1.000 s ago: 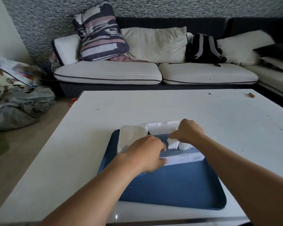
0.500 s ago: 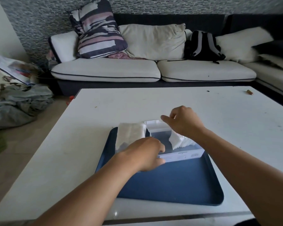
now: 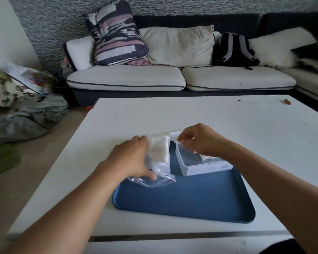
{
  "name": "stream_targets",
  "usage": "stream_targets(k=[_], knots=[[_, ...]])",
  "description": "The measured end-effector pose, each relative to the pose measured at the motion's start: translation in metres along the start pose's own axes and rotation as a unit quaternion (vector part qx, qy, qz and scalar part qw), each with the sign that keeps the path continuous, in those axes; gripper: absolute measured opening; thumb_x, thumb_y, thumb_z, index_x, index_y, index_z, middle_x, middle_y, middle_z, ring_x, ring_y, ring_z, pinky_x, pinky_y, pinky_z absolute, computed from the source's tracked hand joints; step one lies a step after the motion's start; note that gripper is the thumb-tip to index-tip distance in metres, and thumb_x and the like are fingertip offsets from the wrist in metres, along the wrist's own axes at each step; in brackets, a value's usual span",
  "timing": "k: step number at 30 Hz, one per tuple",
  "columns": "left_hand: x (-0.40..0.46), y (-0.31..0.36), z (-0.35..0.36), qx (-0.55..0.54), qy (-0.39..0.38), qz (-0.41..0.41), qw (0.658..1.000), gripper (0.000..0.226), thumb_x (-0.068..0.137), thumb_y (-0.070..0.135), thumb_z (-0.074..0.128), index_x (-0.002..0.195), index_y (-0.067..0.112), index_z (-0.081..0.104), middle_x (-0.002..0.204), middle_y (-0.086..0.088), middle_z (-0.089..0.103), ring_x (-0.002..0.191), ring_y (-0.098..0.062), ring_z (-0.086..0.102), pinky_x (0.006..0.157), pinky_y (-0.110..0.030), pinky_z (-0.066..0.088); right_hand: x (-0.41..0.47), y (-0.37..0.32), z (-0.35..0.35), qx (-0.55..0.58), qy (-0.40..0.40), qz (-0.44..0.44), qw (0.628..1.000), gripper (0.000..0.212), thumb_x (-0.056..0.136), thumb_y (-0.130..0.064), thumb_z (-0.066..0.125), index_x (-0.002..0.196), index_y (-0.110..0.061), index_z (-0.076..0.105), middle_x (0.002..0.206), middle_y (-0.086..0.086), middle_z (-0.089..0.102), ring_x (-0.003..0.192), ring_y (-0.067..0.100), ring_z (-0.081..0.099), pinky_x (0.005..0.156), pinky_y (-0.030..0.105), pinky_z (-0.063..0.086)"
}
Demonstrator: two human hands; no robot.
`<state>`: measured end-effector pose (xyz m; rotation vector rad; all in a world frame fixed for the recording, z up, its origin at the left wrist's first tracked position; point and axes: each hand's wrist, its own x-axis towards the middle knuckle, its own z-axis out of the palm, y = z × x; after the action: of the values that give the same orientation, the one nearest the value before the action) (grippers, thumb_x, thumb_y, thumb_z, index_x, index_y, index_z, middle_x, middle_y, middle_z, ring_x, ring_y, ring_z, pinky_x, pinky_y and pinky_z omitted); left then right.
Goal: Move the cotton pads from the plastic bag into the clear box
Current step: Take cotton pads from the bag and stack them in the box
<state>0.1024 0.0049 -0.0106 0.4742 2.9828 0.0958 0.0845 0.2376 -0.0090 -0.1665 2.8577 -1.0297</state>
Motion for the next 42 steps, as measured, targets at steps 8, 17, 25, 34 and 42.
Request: stream_targets(k=[8, 17, 25, 34, 42], knots=[[0.002, -0.012, 0.027, -0.012, -0.045, -0.066, 0.997, 0.020, 0.093, 0.035, 0.053, 0.092, 0.016, 0.060, 0.092, -0.004, 0.063, 0.084, -0.026, 0.064, 0.064, -0.031, 0.043, -0.032, -0.047, 0.047, -0.195, -0.212, -0.106, 0.952, 0.027, 0.093, -0.032, 0.067, 0.119, -0.033, 0.072, 0.088, -0.015, 0.066, 0.085, 0.014, 0.065, 0.080, 0.026, 0.050], [0.013, -0.013, 0.010, -0.242, 0.138, -0.020, 0.960, 0.034, 0.103, 0.031, 0.041, 0.072, 0.018, 0.041, 0.085, -0.004, 0.052, 0.075, -0.026, 0.054, 0.059, -0.034, 0.035, -0.009, -0.043, 0.050, -0.403, 0.037, -0.180, 0.896, 0.053, 0.097, -0.039, 0.059, 0.147, -0.041, 0.040, 0.149, 0.002, 0.030, 0.135, 0.030, 0.033, 0.101, 0.039, 0.043], [0.018, -0.012, 0.011, -0.212, 0.144, -0.037, 0.966, 0.033, 0.103, 0.031, 0.042, 0.073, 0.018, 0.038, 0.081, 0.000, 0.050, 0.073, -0.022, 0.048, 0.058, -0.032, 0.031, 0.008, -0.036, 0.057, -0.316, 0.033, -0.150, 0.936, 0.044, 0.092, -0.010, 0.067, 0.134, -0.020, 0.055, 0.128, 0.002, 0.049, 0.111, 0.026, 0.051, 0.087, 0.042, 0.054], [0.020, -0.004, 0.032, -0.115, 0.097, -0.022, 0.988, 0.032, 0.085, 0.031, 0.068, 0.105, 0.017, 0.049, 0.107, -0.002, 0.055, 0.078, -0.024, 0.050, 0.066, -0.032, 0.038, 0.008, -0.032, 0.057, -0.252, 0.022, -0.156, 0.955, 0.020, 0.085, -0.009, 0.074, 0.102, -0.018, 0.069, 0.113, 0.001, 0.056, 0.102, 0.023, 0.054, 0.073, 0.031, 0.044], [0.026, -0.008, 0.033, -0.081, 0.112, -0.048, 0.989, 0.023, 0.087, 0.016, 0.062, 0.101, 0.015, 0.043, 0.104, -0.003, 0.050, 0.075, -0.026, 0.053, 0.065, -0.034, 0.042, -0.005, -0.031, 0.041, -0.133, -0.034, -0.210, 0.968, 0.012, 0.074, -0.013, 0.081, 0.079, -0.016, 0.071, 0.110, 0.001, 0.065, 0.095, 0.012, 0.062, 0.078, 0.023, 0.049]])
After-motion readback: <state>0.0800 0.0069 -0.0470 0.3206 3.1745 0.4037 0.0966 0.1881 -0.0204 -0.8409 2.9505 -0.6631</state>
